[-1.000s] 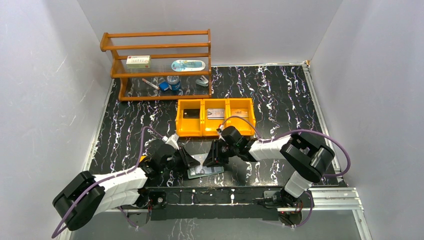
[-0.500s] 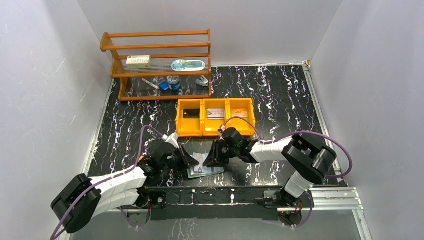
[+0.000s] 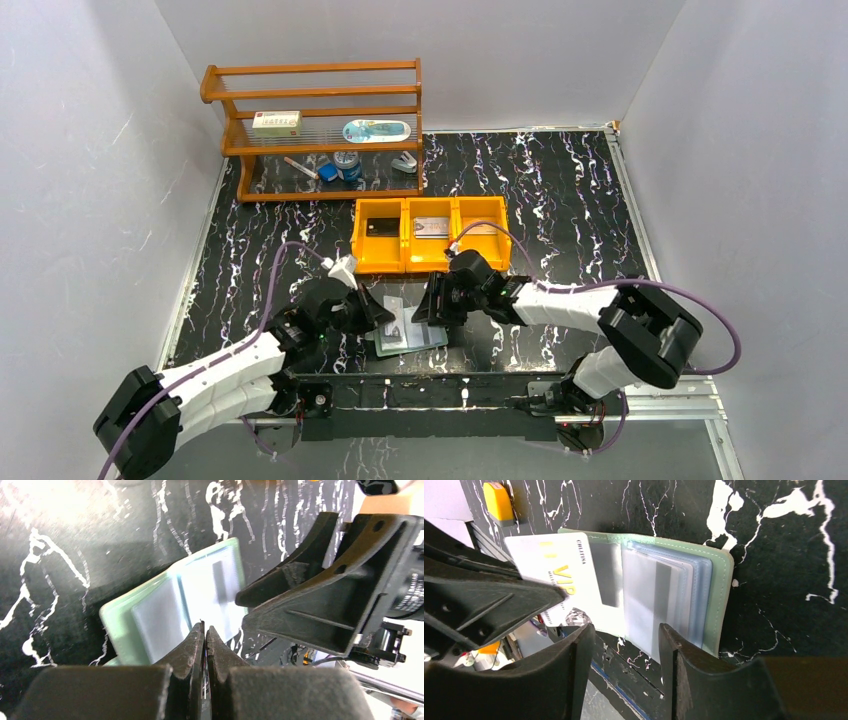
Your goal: Take the credit cards out of the card holder
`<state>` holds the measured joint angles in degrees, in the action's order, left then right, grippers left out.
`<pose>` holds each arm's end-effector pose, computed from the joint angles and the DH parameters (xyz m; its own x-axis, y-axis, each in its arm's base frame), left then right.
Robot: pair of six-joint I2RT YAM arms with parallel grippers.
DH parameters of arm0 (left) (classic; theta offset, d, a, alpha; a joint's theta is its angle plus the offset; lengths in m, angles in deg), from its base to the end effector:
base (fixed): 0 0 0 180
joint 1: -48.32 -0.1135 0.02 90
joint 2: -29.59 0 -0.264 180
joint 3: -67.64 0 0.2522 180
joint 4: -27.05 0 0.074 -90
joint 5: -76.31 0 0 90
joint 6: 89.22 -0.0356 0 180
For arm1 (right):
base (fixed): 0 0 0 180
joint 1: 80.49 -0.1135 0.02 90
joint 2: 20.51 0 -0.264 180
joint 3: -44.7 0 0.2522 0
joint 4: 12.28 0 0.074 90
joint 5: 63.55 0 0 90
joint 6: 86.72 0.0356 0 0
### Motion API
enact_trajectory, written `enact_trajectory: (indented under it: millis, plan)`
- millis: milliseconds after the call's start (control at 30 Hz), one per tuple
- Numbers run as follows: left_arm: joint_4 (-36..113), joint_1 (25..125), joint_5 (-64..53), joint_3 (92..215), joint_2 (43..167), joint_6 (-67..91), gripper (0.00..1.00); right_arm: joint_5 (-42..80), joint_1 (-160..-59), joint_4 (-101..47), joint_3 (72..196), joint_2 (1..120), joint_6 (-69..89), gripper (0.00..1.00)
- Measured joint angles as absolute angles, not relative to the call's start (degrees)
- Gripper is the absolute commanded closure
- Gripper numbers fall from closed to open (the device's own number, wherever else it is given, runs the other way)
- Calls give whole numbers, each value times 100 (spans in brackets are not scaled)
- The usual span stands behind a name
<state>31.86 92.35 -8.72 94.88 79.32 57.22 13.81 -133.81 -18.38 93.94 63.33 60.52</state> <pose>0.1270 -0.1271 0.1683 -0.8054 -0.3761 -0.4581 0.1386 0.6320 -0.7625 0.1620 0.2306 0.1619 -0.9522 0.0953 -0.2902 -0.1495 0.6832 0.7148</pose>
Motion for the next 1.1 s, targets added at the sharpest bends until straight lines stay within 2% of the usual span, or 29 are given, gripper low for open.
enact_trajectory:
  millis: [300,400,467,633,767,933,1100]
  plan:
    - [3487,9231,-756,10211,7812,5078,100,2095,-13379,-2032,9357,5574,5934,31]
    - [3542,9231,-714,10215,7781,5003,100,2430,-13366,-2035,9215,5041,5826,26]
    - [3656,9231,-712,10222,7781,4955,100,2602,-13320,-2015,9086,4665,5746,26]
    - [3977,9176,-631,10375,7781,4748,100,2591,-12832,-1949,8699,3922,5684,29]
    - [3785,8724,-63,10360,7797,4748,100,2137,-12196,-1713,8306,3747,5715,31]
    - [2443,8066,962,9857,7845,5296,100,1234,-11857,-798,7537,3732,6003,35]
    - [1496,8009,1662,9623,8203,5744,100,380,-11860,265,7445,4077,6349,43]
